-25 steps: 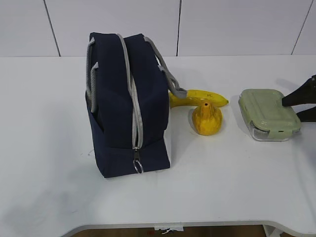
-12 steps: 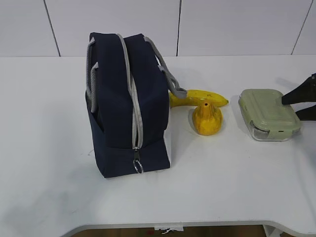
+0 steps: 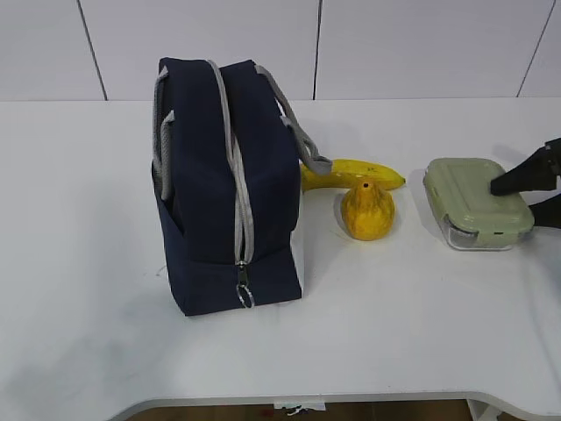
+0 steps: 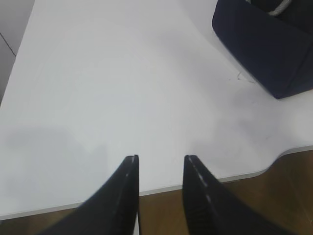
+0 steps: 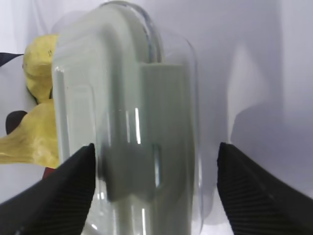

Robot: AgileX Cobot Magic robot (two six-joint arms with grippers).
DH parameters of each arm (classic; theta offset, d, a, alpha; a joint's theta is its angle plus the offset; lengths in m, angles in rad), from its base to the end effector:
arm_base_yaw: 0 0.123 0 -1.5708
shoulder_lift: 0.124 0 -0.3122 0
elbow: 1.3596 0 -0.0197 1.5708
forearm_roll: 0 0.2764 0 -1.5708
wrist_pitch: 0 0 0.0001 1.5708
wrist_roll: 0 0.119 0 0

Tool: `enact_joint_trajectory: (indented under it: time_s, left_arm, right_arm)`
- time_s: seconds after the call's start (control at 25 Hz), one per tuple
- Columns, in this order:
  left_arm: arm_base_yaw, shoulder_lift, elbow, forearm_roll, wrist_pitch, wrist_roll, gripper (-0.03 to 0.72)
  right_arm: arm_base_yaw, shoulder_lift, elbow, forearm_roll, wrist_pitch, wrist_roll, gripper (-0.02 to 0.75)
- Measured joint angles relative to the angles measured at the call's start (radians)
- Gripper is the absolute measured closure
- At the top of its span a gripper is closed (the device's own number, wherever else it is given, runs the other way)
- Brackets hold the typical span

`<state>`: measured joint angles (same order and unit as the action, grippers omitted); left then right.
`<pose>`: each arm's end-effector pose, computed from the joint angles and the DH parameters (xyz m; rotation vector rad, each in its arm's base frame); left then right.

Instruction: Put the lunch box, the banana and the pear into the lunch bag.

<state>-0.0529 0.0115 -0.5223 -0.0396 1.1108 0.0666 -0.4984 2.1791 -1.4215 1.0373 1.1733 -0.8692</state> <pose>0.0114 -0.0048 0.2787 0.1277 2.0793 -0.0393 0.4307 -0.1268 0.1266 0.2528 2.5239 1.1468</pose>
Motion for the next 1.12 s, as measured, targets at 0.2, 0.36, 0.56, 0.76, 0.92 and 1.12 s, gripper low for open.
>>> enact_joint_trajectory:
  time_s: [0.2, 0.36, 0.56, 0.76, 0.92, 1.12]
  left_arm:
    - [0.000, 0.000, 0.000, 0.000, 0.000, 0.000, 0.448]
    - [0.000, 0.000, 0.000, 0.000, 0.000, 0.000, 0.448]
    - [0.000, 0.000, 0.000, 0.000, 0.000, 0.000, 0.448]
    - [0.000, 0.000, 0.000, 0.000, 0.000, 0.000, 0.448]
    - [0.000, 0.000, 0.000, 0.000, 0.000, 0.000, 0.448]
    - [0.000, 0.000, 0.000, 0.000, 0.000, 0.000, 0.448]
  right_arm:
    - [0.000, 0.000, 0.000, 0.040, 0.000, -0.006, 0.156]
    - [0.000, 0.007, 0.000, 0.050, 0.000, -0.008, 0.156]
    - [0.020, 0.015, 0.000, 0.056, 0.000, -0.013, 0.156]
    - [0.044, 0.015, 0.000, 0.062, 0.000, -0.017, 0.156]
    - [0.045, 0.015, 0.000, 0.066, 0.000, -0.018, 0.156]
    - [0.045, 0.015, 0.000, 0.068, 0.000, -0.020, 0.197]
